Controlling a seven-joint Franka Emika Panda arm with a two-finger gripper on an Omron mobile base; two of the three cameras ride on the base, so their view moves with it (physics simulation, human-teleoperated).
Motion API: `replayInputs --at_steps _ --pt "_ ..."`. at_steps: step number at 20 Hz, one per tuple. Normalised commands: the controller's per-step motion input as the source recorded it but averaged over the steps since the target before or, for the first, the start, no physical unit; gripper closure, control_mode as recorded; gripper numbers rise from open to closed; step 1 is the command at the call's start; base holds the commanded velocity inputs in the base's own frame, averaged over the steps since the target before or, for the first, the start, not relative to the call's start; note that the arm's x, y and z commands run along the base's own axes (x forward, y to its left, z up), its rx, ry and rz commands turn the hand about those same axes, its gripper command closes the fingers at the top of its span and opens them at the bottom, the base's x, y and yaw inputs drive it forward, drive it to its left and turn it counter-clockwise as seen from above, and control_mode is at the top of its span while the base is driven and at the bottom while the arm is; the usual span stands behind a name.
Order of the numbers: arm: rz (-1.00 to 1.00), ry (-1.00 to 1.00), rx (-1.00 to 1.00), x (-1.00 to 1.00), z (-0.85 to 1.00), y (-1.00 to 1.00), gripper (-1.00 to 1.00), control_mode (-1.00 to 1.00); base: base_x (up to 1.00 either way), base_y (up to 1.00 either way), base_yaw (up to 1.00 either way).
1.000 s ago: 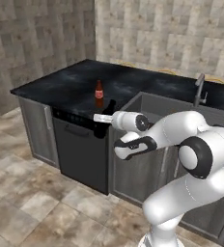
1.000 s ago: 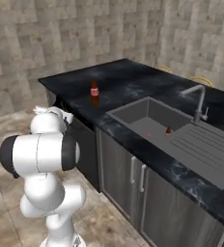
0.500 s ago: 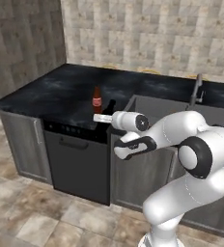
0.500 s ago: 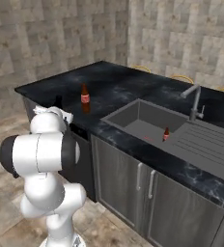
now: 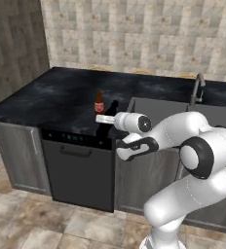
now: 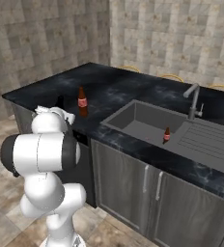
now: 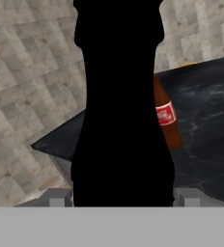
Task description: Place the large bottle from the dining counter next to the other large bottle outside the sink, and place the small bottle from the dining counter next to the other small bottle inside the sink.
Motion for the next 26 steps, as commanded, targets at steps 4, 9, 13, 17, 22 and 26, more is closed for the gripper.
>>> replayInputs --at_steps 4,9,13,17,22,26 --pt "0.00 0.00 0.00 0.00 0.00 0.00 1.00 1.00 0.03 0.26 -0.12" --pt "0.00 0.00 0.00 0.00 0.00 0.00 1.00 1.00 0.00 0.19 -0.13" --pt "0.00 0.00 0.00 0.00 0.00 0.00 1.00 1.00 0.03 0.23 -0.18" --pt "0.00 0.00 0.00 0.00 0.00 0.00 1.00 1.00 0.15 0.23 -0.17" --pt "0.00 0.00 0.00 0.00 0.00 0.00 1.00 1.00 0.18 0.26 -0.17" --pt "0.00 0.00 0.00 0.00 0.00 0.00 1.00 1.00 0.11 0.37 -0.19"
